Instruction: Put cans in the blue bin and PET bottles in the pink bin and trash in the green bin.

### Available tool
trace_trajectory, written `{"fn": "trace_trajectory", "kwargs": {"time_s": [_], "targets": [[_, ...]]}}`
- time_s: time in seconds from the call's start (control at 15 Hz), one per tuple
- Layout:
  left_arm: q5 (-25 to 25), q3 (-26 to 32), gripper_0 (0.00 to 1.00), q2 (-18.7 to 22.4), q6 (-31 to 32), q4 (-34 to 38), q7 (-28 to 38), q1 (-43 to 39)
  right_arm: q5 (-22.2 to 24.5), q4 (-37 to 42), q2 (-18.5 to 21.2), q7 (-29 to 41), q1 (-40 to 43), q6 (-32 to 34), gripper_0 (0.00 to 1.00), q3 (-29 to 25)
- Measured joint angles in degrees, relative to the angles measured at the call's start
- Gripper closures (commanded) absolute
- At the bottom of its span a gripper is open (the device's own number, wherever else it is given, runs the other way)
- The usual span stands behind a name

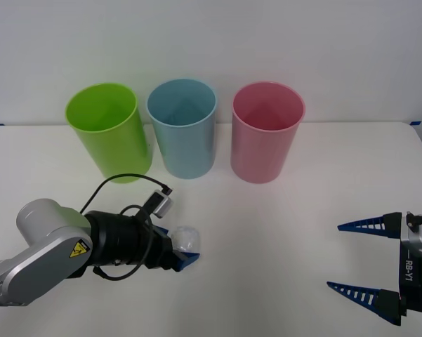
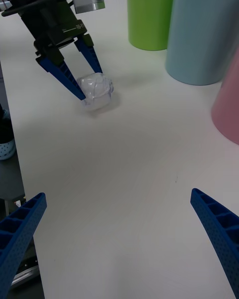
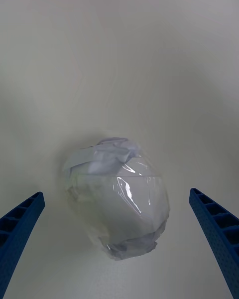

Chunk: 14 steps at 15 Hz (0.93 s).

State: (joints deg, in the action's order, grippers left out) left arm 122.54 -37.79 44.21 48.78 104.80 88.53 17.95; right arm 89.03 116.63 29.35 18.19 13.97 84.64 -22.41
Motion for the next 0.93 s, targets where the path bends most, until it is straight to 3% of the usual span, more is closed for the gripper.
{"fn": "trace_trajectory", "kwargs": {"time_s": [0.93], "targets": [[3.97,-2.58,0.00,-2.56,1.15,-2.69,2.07,2.79,0.00,0.00,0.00,0.00,0.00,0.00,0.00,0.00]]}}
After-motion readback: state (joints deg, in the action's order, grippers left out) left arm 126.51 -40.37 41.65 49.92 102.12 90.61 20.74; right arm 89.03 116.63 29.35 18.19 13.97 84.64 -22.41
